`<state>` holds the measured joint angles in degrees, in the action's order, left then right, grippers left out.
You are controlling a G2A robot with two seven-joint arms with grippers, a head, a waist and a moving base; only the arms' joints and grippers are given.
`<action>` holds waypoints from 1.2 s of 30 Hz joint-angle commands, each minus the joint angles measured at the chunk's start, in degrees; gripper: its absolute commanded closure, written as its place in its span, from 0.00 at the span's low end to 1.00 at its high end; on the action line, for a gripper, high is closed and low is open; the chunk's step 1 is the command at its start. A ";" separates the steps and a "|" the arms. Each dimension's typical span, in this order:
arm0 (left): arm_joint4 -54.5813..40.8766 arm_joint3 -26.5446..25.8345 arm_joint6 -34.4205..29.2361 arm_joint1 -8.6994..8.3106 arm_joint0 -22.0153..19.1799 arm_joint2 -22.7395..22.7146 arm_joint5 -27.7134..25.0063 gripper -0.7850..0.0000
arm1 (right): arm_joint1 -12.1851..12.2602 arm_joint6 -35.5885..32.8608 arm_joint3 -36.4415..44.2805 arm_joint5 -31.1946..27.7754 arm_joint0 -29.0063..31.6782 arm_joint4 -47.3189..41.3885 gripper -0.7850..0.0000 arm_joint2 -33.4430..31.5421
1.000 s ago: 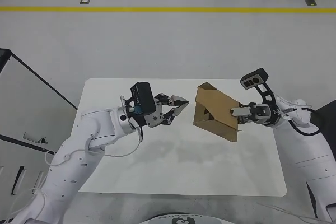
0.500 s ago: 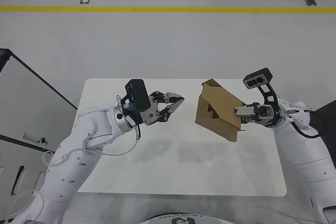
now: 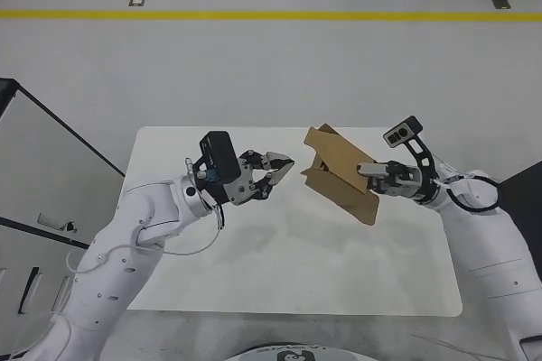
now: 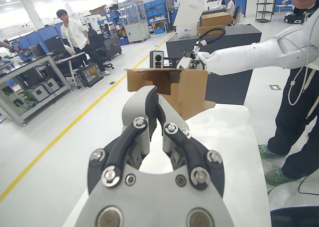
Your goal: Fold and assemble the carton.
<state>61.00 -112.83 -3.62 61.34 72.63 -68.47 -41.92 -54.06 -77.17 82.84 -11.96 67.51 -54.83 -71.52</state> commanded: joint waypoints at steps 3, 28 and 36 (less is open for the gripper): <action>-0.12 -0.63 -0.17 -0.04 0.27 0.05 -0.70 1.00 | -0.12 1.99 0.17 0.83 0.24 1.68 1.00 0.03; -0.45 -0.68 -1.30 0.52 -1.39 4.30 -2.65 1.00 | -1.01 -2.91 4.03 -1.60 2.21 0.64 1.00 -1.40; -0.67 -0.47 -1.47 0.61 -1.93 4.91 -3.57 1.00 | -1.21 -3.64 4.67 -1.23 2.59 0.90 1.00 -1.80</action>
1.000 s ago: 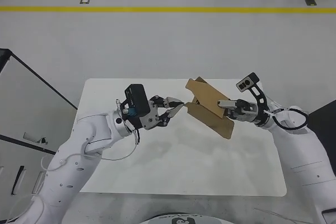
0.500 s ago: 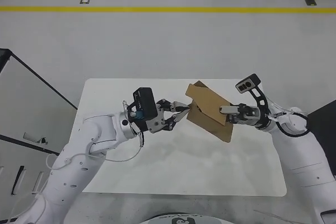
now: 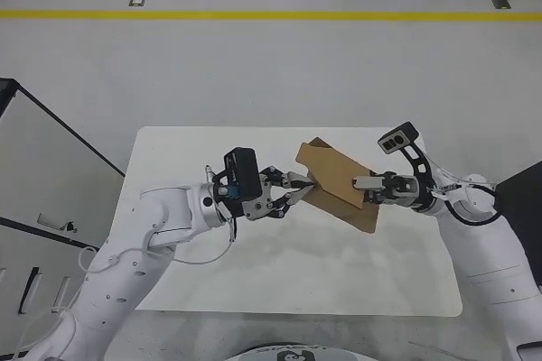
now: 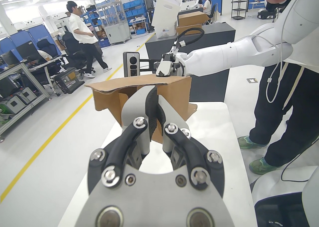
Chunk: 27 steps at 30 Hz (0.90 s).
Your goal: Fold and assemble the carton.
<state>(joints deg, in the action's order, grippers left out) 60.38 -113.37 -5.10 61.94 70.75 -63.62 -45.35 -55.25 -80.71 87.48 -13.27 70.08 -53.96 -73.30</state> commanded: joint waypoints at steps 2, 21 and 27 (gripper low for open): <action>-0.12 0.18 0.05 0.02 -0.22 0.12 -0.45 1.00 | -0.08 -0.28 0.06 0.20 0.03 0.08 1.00 -0.08; -0.57 1.23 -0.06 0.17 -1.04 0.58 -0.68 1.00 | -0.83 -1.11 -0.77 0.86 -0.84 0.52 1.00 0.44; -0.48 1.40 -0.15 0.25 -1.31 0.81 -0.56 1.00 | -1.07 -1.16 -1.04 1.28 -0.95 0.66 1.00 0.74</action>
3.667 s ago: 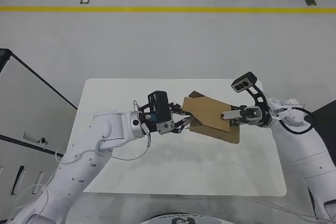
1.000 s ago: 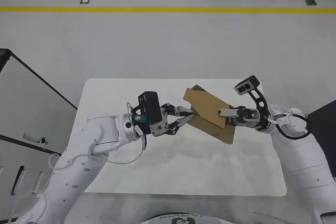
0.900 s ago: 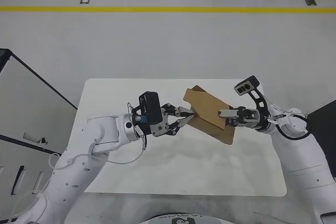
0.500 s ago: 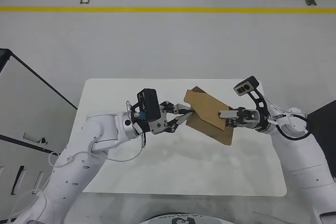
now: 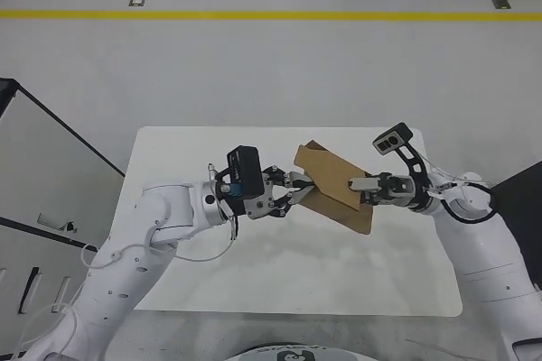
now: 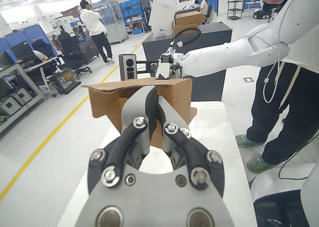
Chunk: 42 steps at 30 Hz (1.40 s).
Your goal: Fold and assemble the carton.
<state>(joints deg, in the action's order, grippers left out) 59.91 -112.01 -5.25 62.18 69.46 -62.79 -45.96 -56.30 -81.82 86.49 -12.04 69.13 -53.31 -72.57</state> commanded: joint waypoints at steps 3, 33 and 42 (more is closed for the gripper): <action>0.10 0.25 -0.02 -0.03 -0.11 -0.58 0.48 1.00 | -0.09 -0.13 -0.18 0.07 0.03 0.02 1.00 -0.19; 2.21 -0.95 0.48 -0.60 2.02 -5.96 4.07 1.00 | -1.30 -5.63 -4.28 12.95 0.68 -13.12 1.00 0.65; 2.70 -1.29 1.12 -0.56 2.70 -5.94 5.05 1.00 | -1.85 -5.87 -4.10 21.51 1.34 -18.48 1.00 2.70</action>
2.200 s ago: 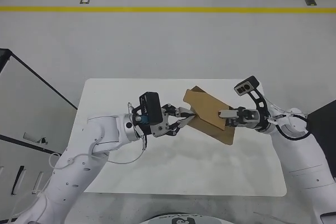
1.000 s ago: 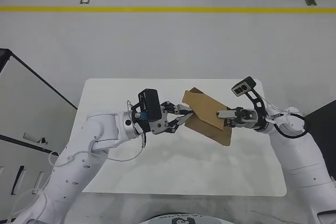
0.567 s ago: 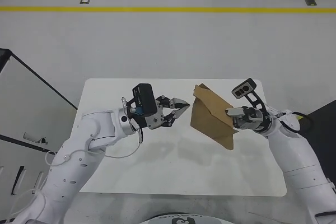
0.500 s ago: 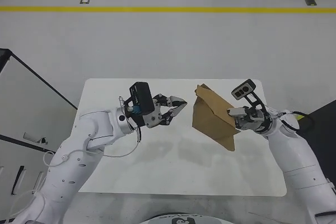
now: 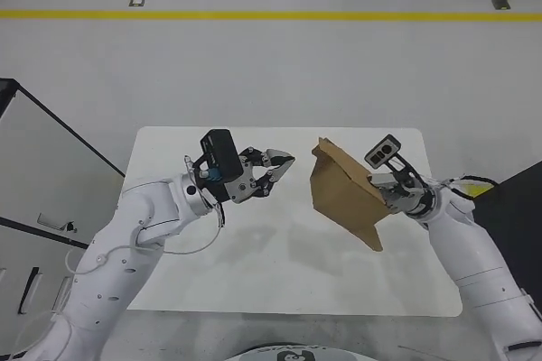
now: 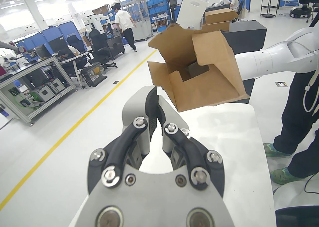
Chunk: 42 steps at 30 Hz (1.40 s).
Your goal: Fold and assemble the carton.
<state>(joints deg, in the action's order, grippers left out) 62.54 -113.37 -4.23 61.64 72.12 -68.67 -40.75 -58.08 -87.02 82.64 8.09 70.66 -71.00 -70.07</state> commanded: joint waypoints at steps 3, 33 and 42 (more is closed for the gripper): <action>0.32 0.17 0.27 -0.05 0.26 -0.28 -0.31 1.00 | -0.28 -0.98 -0.16 4.72 -0.53 -2.39 1.00 1.36; -0.51 1.19 4.03 0.71 -2.12 3.30 -3.07 1.00 | 2.24 -0.98 -2.94 8.19 -4.14 -11.10 1.00 13.10; 0.05 1.05 3.56 0.89 -2.64 4.30 -3.40 1.00 | 1.76 -0.98 -3.73 7.99 -4.45 -10.15 1.00 12.78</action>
<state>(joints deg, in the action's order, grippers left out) 62.49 -112.30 -0.56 62.51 69.54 -64.52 -44.13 -56.28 -88.00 78.92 16.10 66.21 -81.21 -57.26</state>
